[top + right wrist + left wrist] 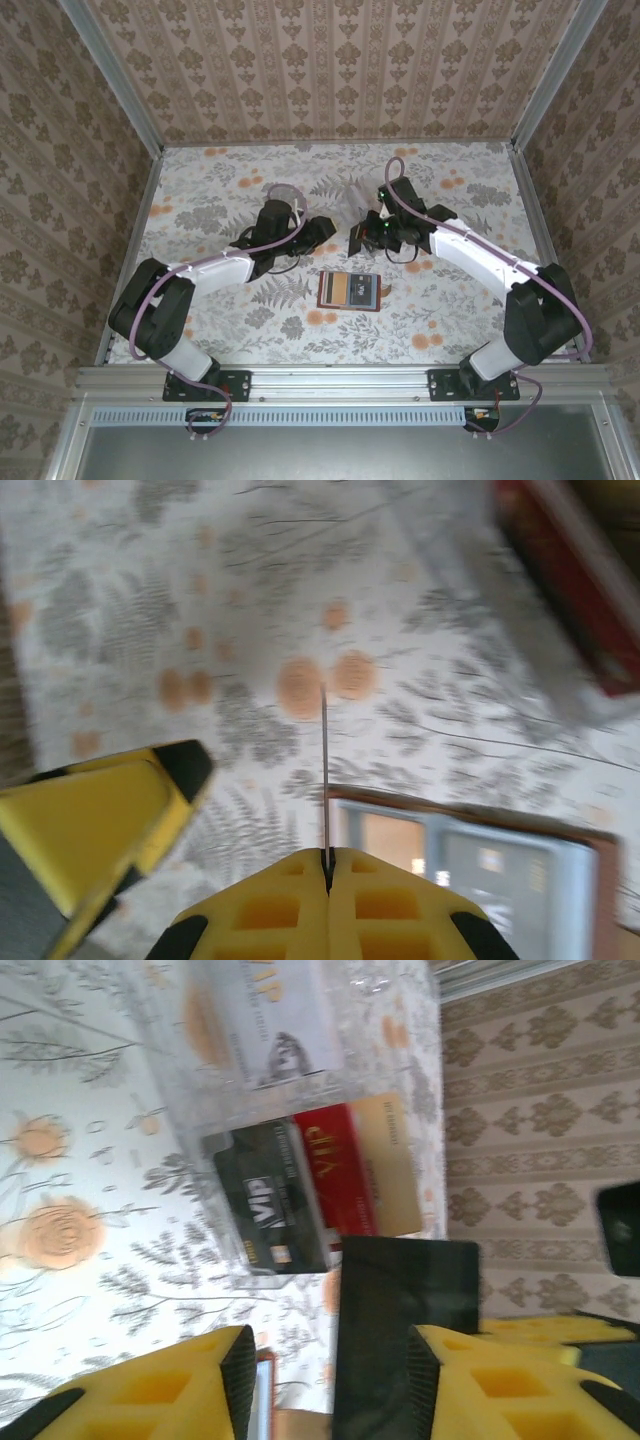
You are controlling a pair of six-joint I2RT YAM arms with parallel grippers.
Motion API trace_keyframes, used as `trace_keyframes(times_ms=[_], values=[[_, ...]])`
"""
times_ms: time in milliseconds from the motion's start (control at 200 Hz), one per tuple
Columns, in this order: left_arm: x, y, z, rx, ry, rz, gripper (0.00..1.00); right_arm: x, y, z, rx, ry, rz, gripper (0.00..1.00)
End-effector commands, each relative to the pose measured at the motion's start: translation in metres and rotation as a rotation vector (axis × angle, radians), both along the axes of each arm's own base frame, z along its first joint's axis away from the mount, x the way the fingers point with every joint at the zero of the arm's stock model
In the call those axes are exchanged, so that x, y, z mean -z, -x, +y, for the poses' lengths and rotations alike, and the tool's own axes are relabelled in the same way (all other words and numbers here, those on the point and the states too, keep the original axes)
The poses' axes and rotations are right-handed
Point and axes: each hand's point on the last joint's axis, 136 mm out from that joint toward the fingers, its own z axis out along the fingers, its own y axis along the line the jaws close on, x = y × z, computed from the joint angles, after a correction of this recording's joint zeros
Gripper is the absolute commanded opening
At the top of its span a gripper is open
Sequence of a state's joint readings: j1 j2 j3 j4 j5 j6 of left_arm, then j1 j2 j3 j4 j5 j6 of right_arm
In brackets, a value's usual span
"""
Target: Put the credit cards into the card holder
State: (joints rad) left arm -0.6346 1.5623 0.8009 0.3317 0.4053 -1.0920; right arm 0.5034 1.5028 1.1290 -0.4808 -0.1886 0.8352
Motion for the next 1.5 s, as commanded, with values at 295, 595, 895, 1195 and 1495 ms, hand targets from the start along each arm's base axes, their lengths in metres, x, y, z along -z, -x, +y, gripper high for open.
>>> trace_keyframes(times_ms=[295, 595, 895, 1195, 1495], values=[[0.05, 0.04, 0.04, 0.035, -0.35, 0.059, 0.52, 0.024, 0.056, -0.054, 0.138, 0.425, 0.04, 0.0], [0.072, 0.057, 0.038, 0.077, -0.407, 0.085, 0.55, 0.05, 0.071, -0.04, 0.082, 0.269, 0.06, 0.0], [0.089, 0.059, 0.032, 0.1, -0.425, 0.115, 0.55, 0.068, 0.072, -0.035, 0.053, 0.246, 0.069, 0.0], [0.1, 0.062, 0.028, 0.119, -0.433, 0.142, 0.54, 0.081, 0.074, -0.041, 0.033, 0.307, 0.091, 0.0], [0.108, 0.064, 0.023, 0.134, -0.428, 0.155, 0.51, 0.087, 0.074, -0.042, 0.013, 0.328, 0.093, 0.0]])
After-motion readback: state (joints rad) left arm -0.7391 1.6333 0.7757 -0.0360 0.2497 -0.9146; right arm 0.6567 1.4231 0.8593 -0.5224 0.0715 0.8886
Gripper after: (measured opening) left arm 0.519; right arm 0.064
